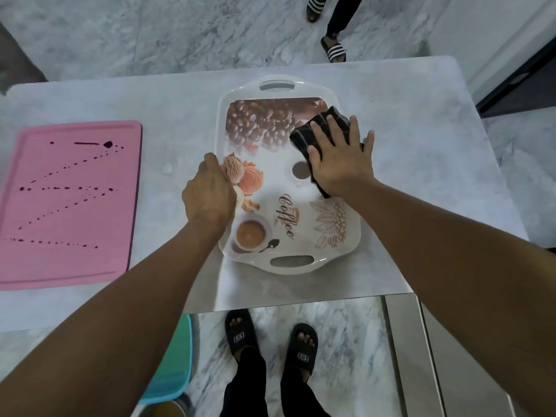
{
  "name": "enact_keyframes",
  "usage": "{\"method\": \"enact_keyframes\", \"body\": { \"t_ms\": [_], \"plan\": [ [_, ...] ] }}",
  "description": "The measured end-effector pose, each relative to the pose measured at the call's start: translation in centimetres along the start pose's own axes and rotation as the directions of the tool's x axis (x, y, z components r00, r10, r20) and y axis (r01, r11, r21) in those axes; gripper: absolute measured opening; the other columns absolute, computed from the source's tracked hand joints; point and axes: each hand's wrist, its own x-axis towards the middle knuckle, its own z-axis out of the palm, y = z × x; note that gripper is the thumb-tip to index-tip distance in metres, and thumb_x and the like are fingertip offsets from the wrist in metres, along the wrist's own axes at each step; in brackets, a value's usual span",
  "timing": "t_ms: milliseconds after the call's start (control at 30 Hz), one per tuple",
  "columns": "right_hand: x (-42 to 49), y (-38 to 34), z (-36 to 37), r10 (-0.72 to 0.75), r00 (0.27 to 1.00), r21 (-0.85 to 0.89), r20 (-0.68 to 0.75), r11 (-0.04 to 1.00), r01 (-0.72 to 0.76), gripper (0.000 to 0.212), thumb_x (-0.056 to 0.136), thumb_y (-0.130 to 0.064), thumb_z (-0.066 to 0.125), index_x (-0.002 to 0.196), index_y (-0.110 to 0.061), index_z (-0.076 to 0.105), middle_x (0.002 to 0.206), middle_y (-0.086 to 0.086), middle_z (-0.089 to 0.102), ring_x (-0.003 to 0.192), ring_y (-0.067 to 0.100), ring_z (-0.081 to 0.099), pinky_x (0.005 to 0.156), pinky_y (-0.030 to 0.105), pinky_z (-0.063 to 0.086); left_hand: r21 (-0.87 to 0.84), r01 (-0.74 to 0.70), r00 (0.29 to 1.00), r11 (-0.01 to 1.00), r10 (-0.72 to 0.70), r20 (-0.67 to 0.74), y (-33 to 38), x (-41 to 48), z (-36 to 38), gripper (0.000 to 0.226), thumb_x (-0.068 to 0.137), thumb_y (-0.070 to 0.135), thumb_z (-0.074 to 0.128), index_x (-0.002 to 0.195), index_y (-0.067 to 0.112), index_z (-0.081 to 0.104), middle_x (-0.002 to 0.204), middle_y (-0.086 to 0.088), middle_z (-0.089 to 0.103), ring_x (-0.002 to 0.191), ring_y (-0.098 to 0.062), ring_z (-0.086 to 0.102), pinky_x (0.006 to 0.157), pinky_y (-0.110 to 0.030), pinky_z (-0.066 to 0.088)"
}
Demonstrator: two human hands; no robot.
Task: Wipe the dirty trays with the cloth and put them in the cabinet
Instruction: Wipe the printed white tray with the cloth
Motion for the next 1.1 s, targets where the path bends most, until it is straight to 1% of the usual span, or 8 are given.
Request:
{"method": "enact_keyframes", "body": {
  "t_ms": [100,267,500,667,767,933,1033,1100],
  "plan": [
    [1.8,-0.3,-0.5,0.008,1.0,0.019,0.01,1.0,-0.008,0.058,0.105,-0.051,0.014,0.161,-0.037,0.004,0.17,-0.005,-0.002,0.155,0.034,-0.014,0.123,0.059,-0.005,-0.001,0.004,1.0,1.0,-0.004,-0.014,0.0,-0.1,0.2,0.011,0.101,0.02,0.04,0.104,0.01,0.043,0.095,-0.011,0.06,0.077,-0.042,0.063,0.059,-0.039,0.033],
    [3.6,-0.4,-0.8,-0.004,1.0,0.044,-0.007,0.999,0.004,0.059,0.105,-0.05,0.015,0.161,-0.035,0.006,0.17,-0.004,0.001,0.155,0.034,-0.012,0.124,0.057,-0.003,-0.017,0.011,1.0,1.0,-0.011,-0.023,0.0,0.0,0.2,0.017,0.105,0.028,0.034,0.103,0.012,0.041,0.095,-0.011,0.06,0.073,-0.04,0.062,0.058,-0.038,0.036],
    [5.1,-0.3,-0.6,-0.014,0.999,0.064,-0.052,0.998,0.017,0.058,0.105,-0.051,0.017,0.161,-0.034,0.01,0.17,-0.004,0.004,0.156,0.033,-0.006,0.125,0.056,0.002,-0.046,0.014,1.0,0.999,-0.015,-0.024,0.0,-0.1,0.2,0.016,0.105,0.028,0.034,0.1,0.014,0.039,0.091,-0.01,0.058,0.067,-0.037,0.06,0.056,-0.037,0.036],
    [5.8,-0.2,-0.5,0.028,0.996,0.135,-0.083,0.991,-0.017,0.058,0.106,-0.048,0.02,0.161,-0.032,0.012,0.17,0.003,-0.005,0.155,0.036,0.0,0.125,0.055,0.009,-0.06,0.031,0.999,0.998,-0.033,-0.037,-0.1,-0.1,0.3,0.016,0.105,0.029,0.033,0.097,0.015,0.037,0.09,-0.009,0.058,0.06,-0.03,0.047,0.055,-0.035,0.032],
    [6.1,-0.2,-0.4,0.047,0.994,0.164,-0.099,0.986,-0.03,0.057,0.107,-0.046,0.022,0.161,-0.03,0.015,0.17,0.005,-0.004,0.155,0.035,0.003,0.125,0.053,0.01,-0.059,0.052,0.997,0.997,-0.055,-0.055,0.0,-0.2,0.5,0.017,0.104,0.031,0.032,0.097,0.016,0.037,0.089,-0.007,0.057,0.062,-0.035,0.053,0.055,-0.035,0.03],
    [6.0,0.1,-0.7,0.058,0.983,0.273,-0.174,0.962,-0.009,0.051,0.109,-0.035,0.032,0.159,-0.025,0.028,0.169,0.009,0.007,0.151,0.033,0.022,0.124,0.048,0.02,-0.045,0.075,0.996,0.996,-0.077,-0.047,0.2,-0.1,0.5,0.019,0.103,0.031,0.033,0.1,0.013,0.04,0.091,-0.01,0.06,0.069,-0.042,0.061,0.057,-0.035,0.031],
    [5.8,0.6,-1.5,0.066,0.982,0.385,-0.176,0.923,0.007,0.048,0.108,-0.03,0.038,0.156,-0.026,0.035,0.169,0.004,0.012,0.147,0.03,0.033,0.115,0.042,0.033,-0.017,0.067,0.997,0.998,-0.068,-0.045,0.4,-0.1,0.5,0.019,0.103,0.029,0.034,0.101,0.012,0.041,0.089,-0.01,0.058,0.067,-0.042,0.061,0.054,-0.034,0.029],
    [5.2,1.1,-2.2,0.081,0.98,0.432,-0.183,0.902,0.006,0.048,0.107,-0.025,0.042,0.155,-0.025,0.038,0.168,0.004,0.017,0.147,0.028,0.035,0.112,0.039,0.036,0.013,0.055,0.998,0.998,-0.054,-0.037,0.6,-0.1,0.5,0.021,0.103,0.029,0.035,0.104,0.01,0.043,0.091,-0.011,0.058,0.068,-0.042,0.062,0.053,-0.034,0.03]
  ]
}}
